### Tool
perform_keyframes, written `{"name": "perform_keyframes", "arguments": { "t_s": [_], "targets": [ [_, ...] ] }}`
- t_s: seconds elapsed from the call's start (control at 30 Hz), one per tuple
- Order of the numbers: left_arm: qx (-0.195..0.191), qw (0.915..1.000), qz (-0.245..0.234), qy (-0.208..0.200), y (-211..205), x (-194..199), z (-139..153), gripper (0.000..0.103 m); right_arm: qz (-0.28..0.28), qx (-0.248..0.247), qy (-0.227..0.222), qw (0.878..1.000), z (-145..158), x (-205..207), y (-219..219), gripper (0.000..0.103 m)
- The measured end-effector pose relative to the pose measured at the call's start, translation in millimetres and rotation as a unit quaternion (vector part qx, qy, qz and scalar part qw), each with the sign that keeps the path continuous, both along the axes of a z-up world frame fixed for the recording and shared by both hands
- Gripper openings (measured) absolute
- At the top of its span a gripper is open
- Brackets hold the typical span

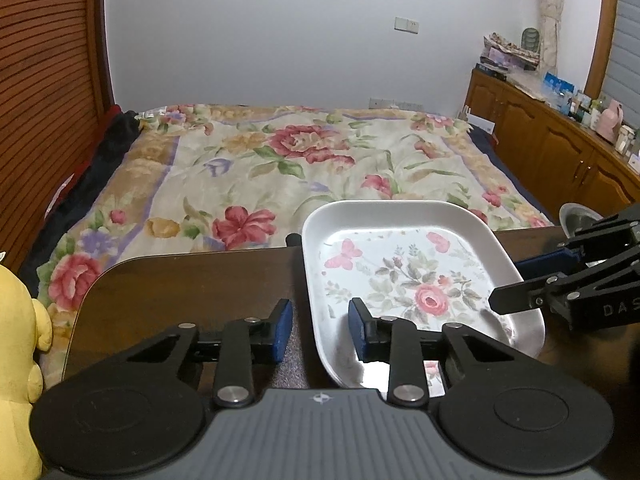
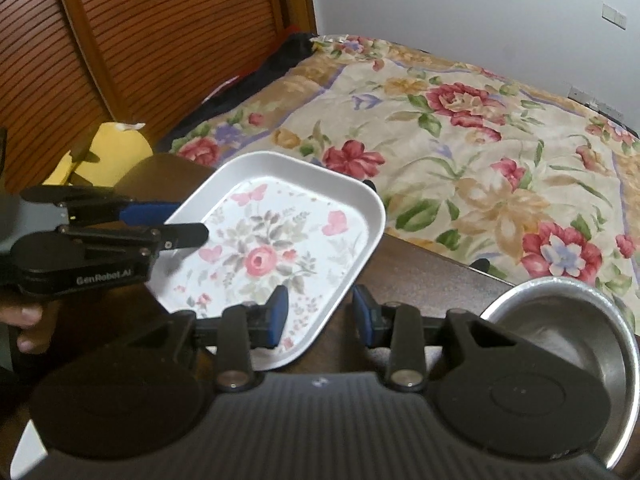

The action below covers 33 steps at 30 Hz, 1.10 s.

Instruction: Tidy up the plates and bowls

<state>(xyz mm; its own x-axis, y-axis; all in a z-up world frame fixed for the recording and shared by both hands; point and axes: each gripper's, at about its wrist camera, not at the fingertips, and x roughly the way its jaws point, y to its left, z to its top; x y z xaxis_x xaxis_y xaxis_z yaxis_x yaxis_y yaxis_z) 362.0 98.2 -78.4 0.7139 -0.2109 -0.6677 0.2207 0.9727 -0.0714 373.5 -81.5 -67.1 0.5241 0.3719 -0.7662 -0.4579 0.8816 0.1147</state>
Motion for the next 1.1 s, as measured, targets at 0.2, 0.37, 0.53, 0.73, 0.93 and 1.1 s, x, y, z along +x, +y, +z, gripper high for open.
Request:
{"name": "perform_keyframes", "arguments": {
  "t_s": [0.2, 0.37, 0.53, 0.73, 0.93, 1.1],
  "targets": [
    [-0.004, 1.0, -0.005, 0.002, -1, -1, 1, 0.017, 0.0, -0.006, 0.013, 1.0, -5, 6, 0, 0.021],
    [0.004, 0.9999, -0.002, 0.01, -2, -6, 5, 0.017, 0.002, -0.012, 0.016, 1.0, -5, 7, 2, 0.02],
    [-0.009, 0.9999, -0.006, 0.005, 3, -18, 20, 0.017, 0.008, 0.003, 0.034, 0.999, -3, 7, -3, 0.018],
    [-0.006, 0.9996, -0.007, -0.025, 0, -45, 52, 0.017, 0.0, 0.033, 0.024, 0.999, 13, -7, -10, 0.016],
    [0.0, 0.9985, -0.01, -0.054, -4, -75, 84, 0.017, -0.001, 0.045, -0.01, 0.999, 44, -30, -16, 0.015],
    [-0.003, 0.9973, -0.011, -0.073, -5, -101, 102, 0.017, -0.001, 0.049, -0.034, 0.998, 67, -54, -24, 0.015]
  ]
}}
